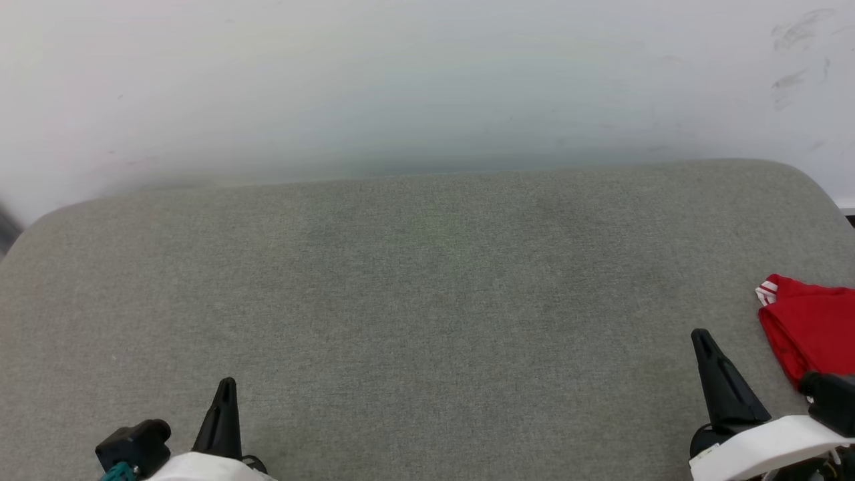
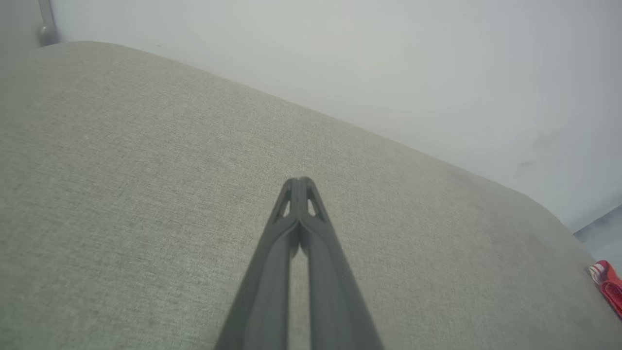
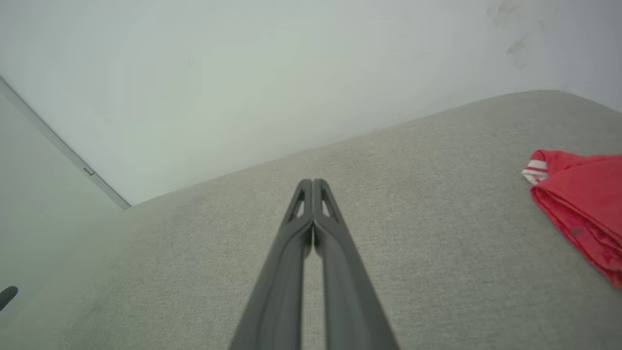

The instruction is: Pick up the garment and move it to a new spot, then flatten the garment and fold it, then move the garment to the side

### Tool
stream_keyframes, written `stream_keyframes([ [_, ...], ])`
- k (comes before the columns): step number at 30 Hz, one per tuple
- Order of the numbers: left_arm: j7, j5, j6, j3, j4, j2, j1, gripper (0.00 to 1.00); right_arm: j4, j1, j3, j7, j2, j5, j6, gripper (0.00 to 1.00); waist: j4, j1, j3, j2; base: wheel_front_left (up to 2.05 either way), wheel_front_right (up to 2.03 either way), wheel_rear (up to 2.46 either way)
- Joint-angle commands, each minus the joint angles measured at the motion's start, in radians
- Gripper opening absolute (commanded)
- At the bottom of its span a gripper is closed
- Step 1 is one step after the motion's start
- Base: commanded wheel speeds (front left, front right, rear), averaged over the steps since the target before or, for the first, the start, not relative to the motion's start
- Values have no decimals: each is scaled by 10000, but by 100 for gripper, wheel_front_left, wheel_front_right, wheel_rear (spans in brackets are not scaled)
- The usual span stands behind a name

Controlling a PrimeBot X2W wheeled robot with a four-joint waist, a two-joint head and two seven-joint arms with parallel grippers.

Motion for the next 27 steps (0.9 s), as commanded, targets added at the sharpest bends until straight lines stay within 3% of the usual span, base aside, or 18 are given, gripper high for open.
stream_keyframes([
  [1, 52, -256, -63, 95, -97, -7, -287, 0, -64, -307, -27, -7, -40, 301, 0, 0, 1, 0, 1, 0, 0, 0, 0],
  [27, 966, -3714, -807, 734, 451, -407, -934, 0, 937, -888, -191, 167, 18, 4271, -1, 0, 35, 0, 53, 0, 0, 0, 0],
])
